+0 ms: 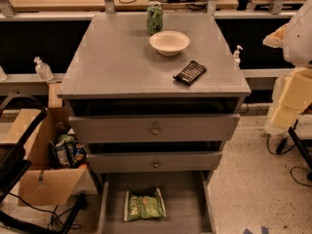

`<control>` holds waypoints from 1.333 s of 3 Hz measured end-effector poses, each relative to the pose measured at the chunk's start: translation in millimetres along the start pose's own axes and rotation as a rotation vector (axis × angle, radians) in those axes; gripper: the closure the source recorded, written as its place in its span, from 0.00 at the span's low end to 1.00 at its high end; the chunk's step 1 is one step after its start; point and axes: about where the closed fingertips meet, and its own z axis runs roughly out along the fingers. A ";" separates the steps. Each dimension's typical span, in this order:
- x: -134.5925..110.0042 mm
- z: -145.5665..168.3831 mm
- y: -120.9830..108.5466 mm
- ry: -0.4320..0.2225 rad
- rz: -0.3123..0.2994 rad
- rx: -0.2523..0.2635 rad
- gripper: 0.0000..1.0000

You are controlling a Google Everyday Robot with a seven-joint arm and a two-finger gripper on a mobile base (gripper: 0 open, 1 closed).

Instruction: Pick green jalapeno chip bag from bottom drawer and place on counter

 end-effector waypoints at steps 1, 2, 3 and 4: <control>0.0 0.0 0.0 0.000 0.000 0.000 0.00; 2.6 12.9 3.2 -0.041 0.005 0.017 0.00; 15.9 62.8 23.2 -0.183 0.009 0.039 0.00; 25.0 102.9 37.4 -0.311 0.036 0.069 0.00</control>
Offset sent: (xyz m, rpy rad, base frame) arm 0.0033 -0.0014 -0.0555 0.1388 -0.0871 0.0123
